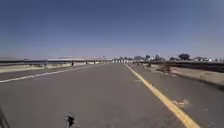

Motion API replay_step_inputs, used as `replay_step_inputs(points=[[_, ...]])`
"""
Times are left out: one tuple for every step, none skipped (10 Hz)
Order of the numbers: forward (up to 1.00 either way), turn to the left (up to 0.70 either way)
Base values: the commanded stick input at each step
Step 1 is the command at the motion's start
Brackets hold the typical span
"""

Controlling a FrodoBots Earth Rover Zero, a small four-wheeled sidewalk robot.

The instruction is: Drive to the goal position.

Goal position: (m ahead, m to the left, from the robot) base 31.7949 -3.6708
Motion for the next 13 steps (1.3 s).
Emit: replay_step_inputs(points=[[1.0, 0.0], [1.0, 0.0], [1.0, 0.0], [1.0, 0.0], [1.0, 0.0], [1.0, 0.0], [1.0, 0.0], [1.0, 0.0], [1.0, 0.0], [1.0, 0.0], [1.0, 0.0], [1.0, 0.0], [1.0, 0.0]])
